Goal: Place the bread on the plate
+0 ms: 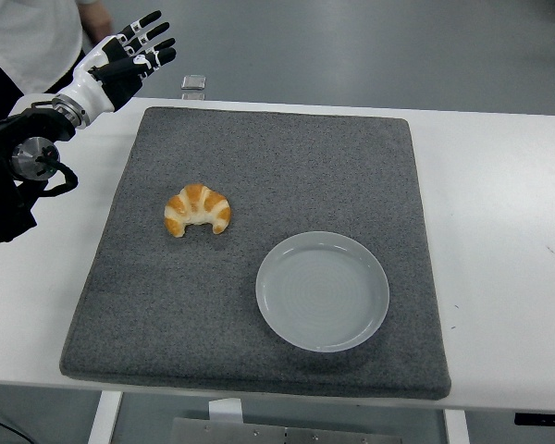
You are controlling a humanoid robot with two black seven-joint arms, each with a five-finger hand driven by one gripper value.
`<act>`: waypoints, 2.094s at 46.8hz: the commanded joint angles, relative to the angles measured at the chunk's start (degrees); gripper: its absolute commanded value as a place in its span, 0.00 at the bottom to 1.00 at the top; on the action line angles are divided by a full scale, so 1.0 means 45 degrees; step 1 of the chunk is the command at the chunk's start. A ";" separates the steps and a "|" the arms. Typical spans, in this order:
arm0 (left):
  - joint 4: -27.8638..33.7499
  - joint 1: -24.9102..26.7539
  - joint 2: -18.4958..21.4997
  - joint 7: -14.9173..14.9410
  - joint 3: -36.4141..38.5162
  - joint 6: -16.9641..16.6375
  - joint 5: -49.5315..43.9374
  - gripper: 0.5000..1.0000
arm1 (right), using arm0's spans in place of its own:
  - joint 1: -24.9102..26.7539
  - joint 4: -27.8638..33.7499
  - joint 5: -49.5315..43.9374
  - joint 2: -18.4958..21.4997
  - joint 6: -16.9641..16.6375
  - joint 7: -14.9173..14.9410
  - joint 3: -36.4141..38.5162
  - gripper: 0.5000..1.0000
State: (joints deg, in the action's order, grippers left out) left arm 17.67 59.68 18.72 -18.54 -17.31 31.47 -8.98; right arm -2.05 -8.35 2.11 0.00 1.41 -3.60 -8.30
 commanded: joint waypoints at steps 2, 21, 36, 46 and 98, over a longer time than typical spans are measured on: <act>0.0000 -0.0001 0.0001 0.0000 0.0000 0.0000 0.0004 0.98 | 0.0007 -0.0001 -0.0001 0.0000 -0.0001 0.0000 -0.0010 0.86; 0.0000 -0.0001 0.0000 0.0000 -0.0020 0.0000 -0.0015 0.98 | -0.0013 -0.0001 -0.0001 0.0000 -0.0001 0.0000 -0.0010 0.86; -0.0020 -0.0059 0.0001 -0.0020 -0.0039 0.0390 -0.0132 0.98 | 0.0007 -0.0001 -0.0001 0.0000 -0.0001 0.0000 -0.0010 0.86; -0.0078 -0.0079 0.0001 -0.0001 -0.0020 0.0390 -0.0132 0.98 | 0.0007 -0.0001 -0.0001 0.0000 -0.0001 0.0000 -0.0010 0.86; 0.0000 0.0506 0.0410 -0.0137 0.0234 -0.0137 0.0102 0.97 | 0.0007 -0.0001 -0.0001 0.0000 -0.0001 0.0000 -0.0030 0.86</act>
State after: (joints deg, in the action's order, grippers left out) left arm 17.63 60.94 19.70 -19.32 -16.40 31.37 -8.67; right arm -2.02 -8.35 2.11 0.00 1.41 -3.60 -8.44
